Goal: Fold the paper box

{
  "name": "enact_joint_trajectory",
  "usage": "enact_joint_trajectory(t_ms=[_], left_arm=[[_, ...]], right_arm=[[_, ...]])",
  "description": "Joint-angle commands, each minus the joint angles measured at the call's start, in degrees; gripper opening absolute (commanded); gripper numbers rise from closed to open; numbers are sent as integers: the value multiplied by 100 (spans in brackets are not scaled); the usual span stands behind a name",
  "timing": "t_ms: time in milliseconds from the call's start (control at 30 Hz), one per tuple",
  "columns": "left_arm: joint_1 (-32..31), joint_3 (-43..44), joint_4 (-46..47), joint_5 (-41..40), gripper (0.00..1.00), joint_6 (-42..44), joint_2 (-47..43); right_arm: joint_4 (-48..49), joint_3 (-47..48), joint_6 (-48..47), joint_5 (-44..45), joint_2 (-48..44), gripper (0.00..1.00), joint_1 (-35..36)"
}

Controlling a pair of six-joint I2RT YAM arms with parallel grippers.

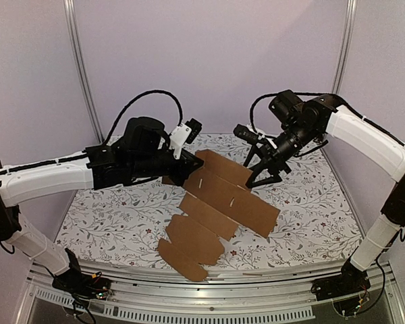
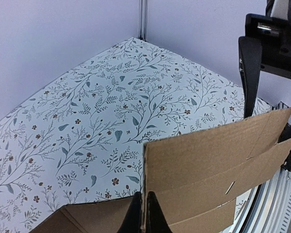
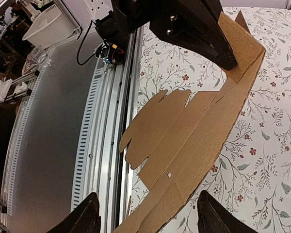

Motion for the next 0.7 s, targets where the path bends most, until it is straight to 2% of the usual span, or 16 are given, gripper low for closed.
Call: enact_joint_trajectory(t_ms=[0, 33, 133, 333, 467, 667], left_arm=[[-42, 160, 88, 121, 0, -110, 93], [-43, 160, 92, 121, 0, -117, 93], [-45, 139, 77, 37, 0, -138, 81], [-52, -25, 72, -539, 0, -339, -145], [-54, -94, 82, -718, 0, -364, -246], [-52, -104, 73, -740, 0, -456, -220]], right_arm=[[443, 103, 517, 180, 80, 67, 110], [533, 107, 708, 367, 108, 65, 146], [834, 208, 1277, 1161, 252, 52, 182], [998, 289, 1770, 2092, 301, 43, 181], [1089, 231, 1899, 2471, 208, 37, 189], [1236, 204, 2019, 2716, 144, 16, 181]])
